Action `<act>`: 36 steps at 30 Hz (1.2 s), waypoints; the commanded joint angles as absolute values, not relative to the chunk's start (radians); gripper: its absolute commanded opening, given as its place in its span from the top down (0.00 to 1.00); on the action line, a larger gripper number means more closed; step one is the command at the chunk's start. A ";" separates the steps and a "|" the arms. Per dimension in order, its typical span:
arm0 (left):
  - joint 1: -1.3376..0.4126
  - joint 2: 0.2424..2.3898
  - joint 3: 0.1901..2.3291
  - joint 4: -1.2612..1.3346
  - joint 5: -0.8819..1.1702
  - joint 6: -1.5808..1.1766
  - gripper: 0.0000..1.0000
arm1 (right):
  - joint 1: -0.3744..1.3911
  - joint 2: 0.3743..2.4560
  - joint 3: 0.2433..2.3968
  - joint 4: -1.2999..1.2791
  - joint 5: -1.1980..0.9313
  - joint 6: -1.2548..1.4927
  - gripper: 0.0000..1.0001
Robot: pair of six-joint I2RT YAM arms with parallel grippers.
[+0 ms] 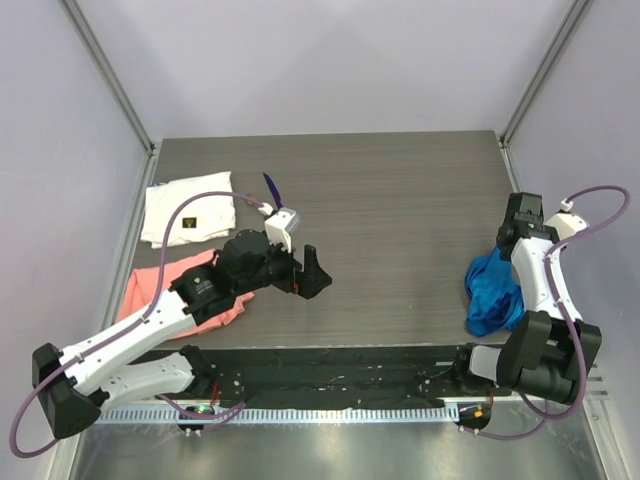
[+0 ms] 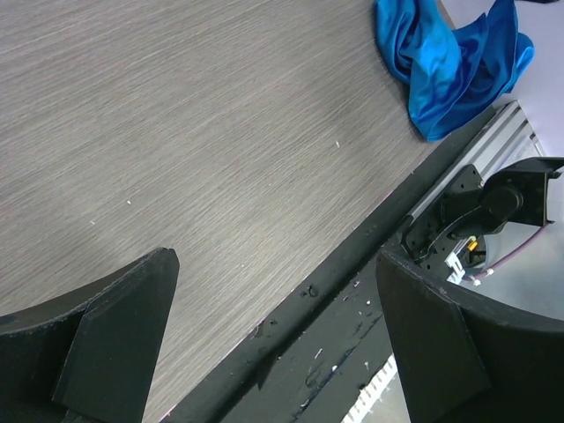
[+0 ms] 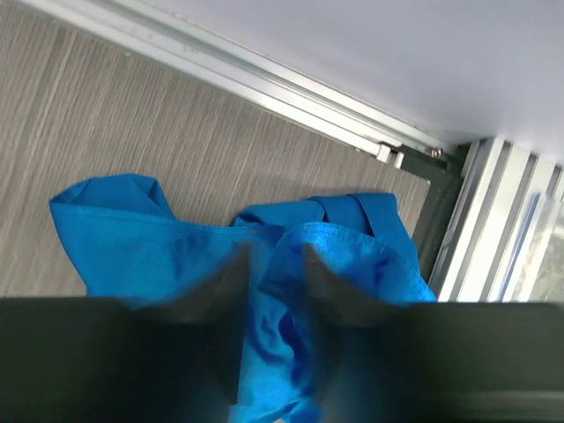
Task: Fold the napkin into a case and place the utensils inside
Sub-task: Pick up the crumpled napkin from the corner of the board, then place the crumpled napkin at the center of the board.
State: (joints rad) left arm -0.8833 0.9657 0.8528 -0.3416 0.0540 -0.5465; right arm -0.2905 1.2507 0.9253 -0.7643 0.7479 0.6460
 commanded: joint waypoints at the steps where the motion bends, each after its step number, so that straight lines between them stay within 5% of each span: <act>1: -0.884 0.985 0.903 -0.318 0.052 -0.546 0.02 | -0.296 1.233 0.920 -0.660 0.713 0.571 0.90; 2: -0.884 0.997 0.908 -0.328 0.052 -0.546 0.02 | -0.296 1.224 0.919 -0.649 0.686 0.551 0.99; 6: -0.884 1.025 0.949 -0.347 0.040 -0.545 0.02 | -0.212 1.168 1.007 -0.586 0.448 0.424 0.99; 12: -0.862 1.066 1.032 -0.331 0.011 -0.552 0.04 | 0.223 1.210 1.432 -0.598 0.233 0.310 0.99; 16: -0.838 1.095 1.159 -0.362 -0.031 -0.543 0.08 | 0.308 1.290 1.623 -0.591 -0.064 0.334 0.99; 21: -0.812 1.062 1.244 -0.371 -0.103 -0.494 0.10 | 0.380 1.305 1.779 -0.572 -0.186 0.376 0.99; 28: -0.801 1.008 1.304 -0.397 -0.161 -0.430 0.09 | 0.380 1.174 1.642 -0.617 -0.160 0.354 0.99; 36: -0.781 1.182 1.301 -0.430 -0.066 -0.486 0.09 | 0.365 0.776 0.926 -0.807 0.454 0.710 0.99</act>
State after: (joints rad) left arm -0.7967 1.0687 1.3159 -0.4137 -0.1230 -0.4637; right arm 0.3820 0.9005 1.1675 -0.6498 0.0692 0.4568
